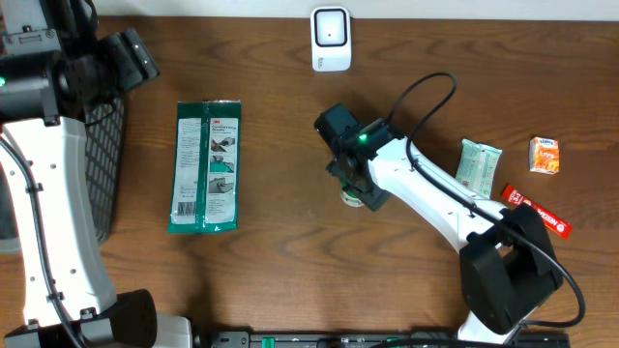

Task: Scan the item barcode

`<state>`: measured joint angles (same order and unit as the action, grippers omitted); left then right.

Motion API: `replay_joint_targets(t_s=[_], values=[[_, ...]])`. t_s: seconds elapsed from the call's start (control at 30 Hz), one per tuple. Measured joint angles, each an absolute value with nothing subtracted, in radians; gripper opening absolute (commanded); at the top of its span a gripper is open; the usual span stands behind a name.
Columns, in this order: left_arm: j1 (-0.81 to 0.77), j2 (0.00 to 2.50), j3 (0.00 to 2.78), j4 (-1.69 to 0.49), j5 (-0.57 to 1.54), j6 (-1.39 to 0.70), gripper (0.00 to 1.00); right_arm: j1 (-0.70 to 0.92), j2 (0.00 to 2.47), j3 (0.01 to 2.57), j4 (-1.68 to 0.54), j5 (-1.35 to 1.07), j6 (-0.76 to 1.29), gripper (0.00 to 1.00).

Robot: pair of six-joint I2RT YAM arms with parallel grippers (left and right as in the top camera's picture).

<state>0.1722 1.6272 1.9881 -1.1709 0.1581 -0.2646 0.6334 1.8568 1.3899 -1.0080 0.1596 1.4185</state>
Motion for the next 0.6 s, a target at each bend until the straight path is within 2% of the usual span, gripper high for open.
replay_joint_targets(t_s=[0.17,0.23,0.3,0.37,0.6], values=[[0.172,1.627,1.988,-1.171,0.158,-0.265,0.85,0.633,1.857,1.390,-1.009,0.167,1.374,0.59],[0.172,1.627,1.988,-1.171,0.158,-0.265,0.85,0.633,1.857,1.390,-1.008,0.170,1.319,0.56],[0.172,1.627,1.988,-1.171,0.158,-0.265,0.85,0.633,1.857,1.390,-1.006,0.173,1.237,0.47],[0.172,1.627,1.988,-1.171,0.158,-0.265,0.85,0.633,1.856,1.390,-1.004,0.176,1.100,0.35],[0.172,1.627,1.988,-1.171,0.158,-0.265,0.85,0.633,1.852,1.392,-1.021,0.180,0.513,0.40]])
